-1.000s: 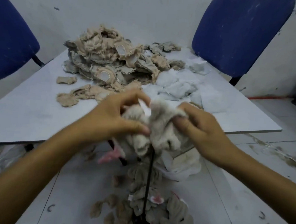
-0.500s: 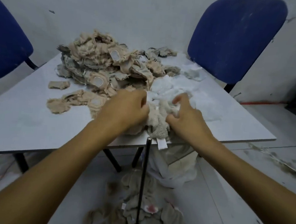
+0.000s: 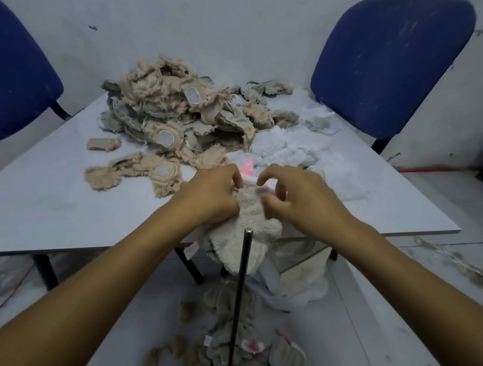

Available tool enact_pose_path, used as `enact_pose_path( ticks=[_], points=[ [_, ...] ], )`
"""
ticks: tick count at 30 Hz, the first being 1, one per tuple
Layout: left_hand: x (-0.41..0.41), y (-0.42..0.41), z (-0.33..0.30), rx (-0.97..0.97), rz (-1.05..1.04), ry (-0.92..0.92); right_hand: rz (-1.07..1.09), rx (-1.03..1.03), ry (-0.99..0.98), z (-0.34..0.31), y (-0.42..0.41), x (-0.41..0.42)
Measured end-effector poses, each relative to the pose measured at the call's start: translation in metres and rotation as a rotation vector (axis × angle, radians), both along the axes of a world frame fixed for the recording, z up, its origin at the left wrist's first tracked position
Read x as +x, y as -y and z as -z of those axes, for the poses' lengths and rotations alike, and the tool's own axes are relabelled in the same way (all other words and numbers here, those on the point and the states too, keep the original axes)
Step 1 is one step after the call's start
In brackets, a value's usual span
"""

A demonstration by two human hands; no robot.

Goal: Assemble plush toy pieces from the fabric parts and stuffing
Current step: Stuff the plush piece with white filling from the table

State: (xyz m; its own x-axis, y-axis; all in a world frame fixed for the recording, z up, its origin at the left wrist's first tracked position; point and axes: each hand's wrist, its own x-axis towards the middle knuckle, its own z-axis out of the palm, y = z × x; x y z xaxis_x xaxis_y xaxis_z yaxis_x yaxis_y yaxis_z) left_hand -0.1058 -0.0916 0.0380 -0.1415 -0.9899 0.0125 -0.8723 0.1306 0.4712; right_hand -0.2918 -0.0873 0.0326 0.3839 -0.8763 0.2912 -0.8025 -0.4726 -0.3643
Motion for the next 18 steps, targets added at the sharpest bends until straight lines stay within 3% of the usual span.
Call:
enact_pose_path(
  ticks=[3, 5, 8, 12, 15, 18],
  points=[
    [-0.004, -0.010, 0.005, -0.329, 0.085, -0.176, 0.017, -0.052, -0.046, 0.012, -0.003, 0.007],
    [-0.005, -0.012, 0.003, -0.442, 0.174, -0.242, 0.058, -0.074, -0.028, 0.013, -0.001, 0.011],
    [-0.010, -0.009, 0.005, -0.400, 0.120, -0.162, 0.077, -0.021, -0.123, 0.013, 0.002, 0.014],
    [-0.005, -0.001, 0.007, -0.064, 0.026, 0.127, 0.116, 0.041, -0.113, 0.011, 0.005, 0.014],
    [0.003, 0.001, -0.001, 0.019, 0.102, 0.131, 0.102, 0.072, -0.110, 0.007, 0.004, 0.011],
    [0.002, -0.006, -0.003, -0.110, 0.155, 0.024, 0.098, -0.087, -0.249, 0.014, -0.003, 0.016]
  ],
)
